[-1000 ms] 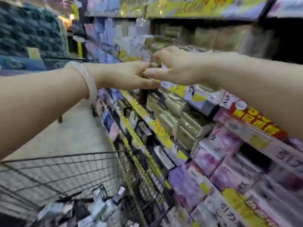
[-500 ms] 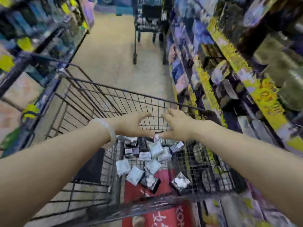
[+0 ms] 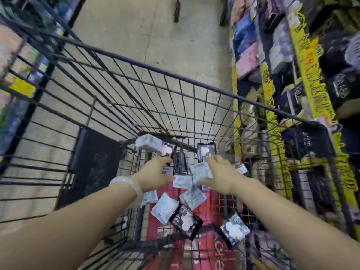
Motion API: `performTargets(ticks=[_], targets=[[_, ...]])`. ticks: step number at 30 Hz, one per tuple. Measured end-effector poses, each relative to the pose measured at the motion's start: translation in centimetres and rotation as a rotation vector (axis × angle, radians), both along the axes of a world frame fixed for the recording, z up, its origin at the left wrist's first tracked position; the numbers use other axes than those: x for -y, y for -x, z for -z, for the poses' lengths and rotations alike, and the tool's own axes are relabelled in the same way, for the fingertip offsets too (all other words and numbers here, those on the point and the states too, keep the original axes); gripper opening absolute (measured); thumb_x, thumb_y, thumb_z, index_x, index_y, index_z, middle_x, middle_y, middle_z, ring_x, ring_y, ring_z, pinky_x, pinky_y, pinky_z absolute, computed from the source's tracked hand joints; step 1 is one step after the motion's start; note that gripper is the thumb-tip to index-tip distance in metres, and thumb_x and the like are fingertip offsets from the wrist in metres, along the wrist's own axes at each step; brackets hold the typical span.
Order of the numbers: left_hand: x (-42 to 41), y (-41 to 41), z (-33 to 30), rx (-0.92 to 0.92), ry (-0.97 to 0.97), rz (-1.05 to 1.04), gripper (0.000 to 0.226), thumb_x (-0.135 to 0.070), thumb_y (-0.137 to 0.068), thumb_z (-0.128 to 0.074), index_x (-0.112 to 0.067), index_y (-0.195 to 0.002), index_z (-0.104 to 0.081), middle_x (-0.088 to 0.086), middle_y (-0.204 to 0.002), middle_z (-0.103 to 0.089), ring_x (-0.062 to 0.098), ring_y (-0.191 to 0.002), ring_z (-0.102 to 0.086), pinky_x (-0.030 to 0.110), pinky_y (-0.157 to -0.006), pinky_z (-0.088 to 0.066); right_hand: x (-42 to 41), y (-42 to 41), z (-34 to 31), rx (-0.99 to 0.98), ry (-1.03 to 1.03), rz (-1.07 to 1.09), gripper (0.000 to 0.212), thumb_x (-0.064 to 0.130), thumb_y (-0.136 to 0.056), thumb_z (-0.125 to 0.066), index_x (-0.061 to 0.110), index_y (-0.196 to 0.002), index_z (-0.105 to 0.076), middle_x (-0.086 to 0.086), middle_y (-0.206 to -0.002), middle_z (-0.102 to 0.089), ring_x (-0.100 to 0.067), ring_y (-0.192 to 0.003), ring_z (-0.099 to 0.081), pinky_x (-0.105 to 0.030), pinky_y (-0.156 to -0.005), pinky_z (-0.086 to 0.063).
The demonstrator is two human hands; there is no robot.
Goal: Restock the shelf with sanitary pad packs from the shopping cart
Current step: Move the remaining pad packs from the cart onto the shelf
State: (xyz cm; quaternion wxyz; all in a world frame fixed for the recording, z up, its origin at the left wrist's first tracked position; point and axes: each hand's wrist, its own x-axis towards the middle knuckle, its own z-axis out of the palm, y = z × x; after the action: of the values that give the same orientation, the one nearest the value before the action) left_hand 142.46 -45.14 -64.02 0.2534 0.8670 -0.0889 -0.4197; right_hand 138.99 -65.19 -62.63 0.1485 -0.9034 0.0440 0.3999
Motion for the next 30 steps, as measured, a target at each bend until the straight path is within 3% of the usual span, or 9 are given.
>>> performTargets(ticks=[5, 9, 12, 16, 19, 23, 26, 28, 30], targets=[[-0.3, 0.9, 8.8, 0.052, -0.115, -0.076, 0.075, -0.018, -0.082, -0.069, -0.019, -0.147, -0.031, 0.005, -0.155, -0.023, 0.028, -0.138, -0.031, 0.043, -0.115, -0.03, -2.2, -1.4, 7.5, 0.02, -0.117, 0.005, 0.077, 0.021, -0.089, -0.058, 0.017, -0.149, -0.011, -0.016, -0.153, -0.016, -0.033, -0.14, -0.02, -0.037, -0.111, -0.025], [-0.7, -1.4, 13.1, 0.198, -0.301, 0.184, 0.076, -0.007, -0.081, -0.067, -0.012, -0.145, -0.025, 0.012, -0.151, -0.028, 0.031, -0.139, -0.027, 0.043, -0.112, -0.031, -3.2, -4.5, 11.6, 0.157, -0.148, -0.062, 0.095, -0.003, -0.076, -0.061, 0.027, -0.149, -0.01, -0.012, -0.157, -0.003, -0.035, -0.142, -0.016, -0.04, -0.109, -0.033], [-1.0, -2.4, 15.6, 0.203, -0.241, 0.193, 0.067, -0.003, -0.076, -0.066, -0.01, -0.134, -0.034, 0.015, -0.131, -0.045, 0.036, -0.119, -0.048, 0.048, -0.097, -0.043, -3.8, -6.2, 13.9, 0.132, -0.112, -0.213, 0.094, 0.006, -0.078, -0.066, 0.029, -0.149, -0.008, -0.014, -0.157, 0.001, -0.033, -0.143, -0.011, -0.04, -0.112, -0.026], [-2.0, -1.8, 16.1, 0.052, -0.053, -0.093, 0.049, -0.019, -0.071, -0.074, -0.024, -0.106, -0.04, 0.008, -0.102, -0.063, 0.031, -0.091, -0.063, 0.046, -0.077, -0.055, -3.3, -6.3, 15.7, 0.074, -0.146, -0.267, 0.098, 0.019, -0.07, -0.077, 0.023, -0.147, -0.016, -0.019, -0.143, -0.028, -0.036, -0.131, -0.032, -0.039, -0.102, -0.037], [-2.7, -1.6, 14.6, -0.117, 0.008, -0.431, 0.05, -0.026, -0.061, -0.083, -0.026, -0.098, -0.05, -0.002, -0.092, -0.063, 0.023, -0.085, -0.064, 0.038, -0.076, -0.055, -1.9, -6.0, 15.0, 0.12, -0.258, -0.033, 0.091, 0.026, -0.069, -0.079, 0.017, -0.142, -0.026, -0.014, -0.132, -0.037, -0.03, -0.123, -0.041, -0.03, -0.094, -0.038], [-2.8, -1.3, 12.5, -0.327, 0.203, -0.763, 0.044, -0.016, -0.065, -0.08, -0.03, -0.101, -0.059, 0.008, -0.111, -0.059, 0.022, -0.087, -0.066, 0.03, -0.071, -0.054, 0.8, -6.5, 11.9, 0.292, -0.397, 0.387, 0.053, 0.024, -0.07, -0.079, 0.014, -0.111, -0.045, -0.005, -0.109, -0.04, -0.015, -0.1, -0.043, -0.019, -0.071, -0.03], [-2.4, -0.9, 11.3, -0.401, 0.314, -0.914, 0.033, -0.005, -0.077, -0.073, -0.022, -0.102, -0.059, 0.011, -0.106, -0.061, 0.019, -0.076, -0.065, 0.028, -0.065, -0.053, 2.8, -5.8, 10.2, 0.096, -0.522, 0.636, 0.054, 0.038, -0.066, -0.08, 0.016, -0.103, -0.049, -0.006, -0.108, -0.057, -0.012, -0.084, -0.054, -0.025, -0.067, -0.043], [-2.1, -0.7, 10.7, -0.389, 0.354, -0.979, 0.038, -0.008, -0.078, -0.074, -0.021, -0.109, -0.056, 0.013, -0.116, -0.059, 0.024, -0.084, -0.064, 0.033, -0.072, -0.054, 3.1, -5.2, 9.3, 0.01, -0.557, 0.753, 0.062, 0.05, -0.063, -0.075, 0.02, -0.111, -0.048, -0.003, -0.119, -0.054, -0.017, -0.096, -0.056, -0.04, -0.079, -0.053], [-1.5, -0.6, 10.0, -0.349, 0.356, -1.014, 0.047, -0.013, -0.075, -0.078, -0.021, -0.113, -0.052, 0.013, -0.122, -0.058, 0.028, -0.091, -0.064, 0.042, -0.083, -0.055, 3.3, -4.9, 9.2, -0.027, -0.578, 0.866, 0.034, 0.044, -0.08, -0.065, 0.023, -0.103, -0.051, -0.003, -0.115, -0.054, -0.019, -0.095, -0.056, -0.042, -0.076, -0.054]])
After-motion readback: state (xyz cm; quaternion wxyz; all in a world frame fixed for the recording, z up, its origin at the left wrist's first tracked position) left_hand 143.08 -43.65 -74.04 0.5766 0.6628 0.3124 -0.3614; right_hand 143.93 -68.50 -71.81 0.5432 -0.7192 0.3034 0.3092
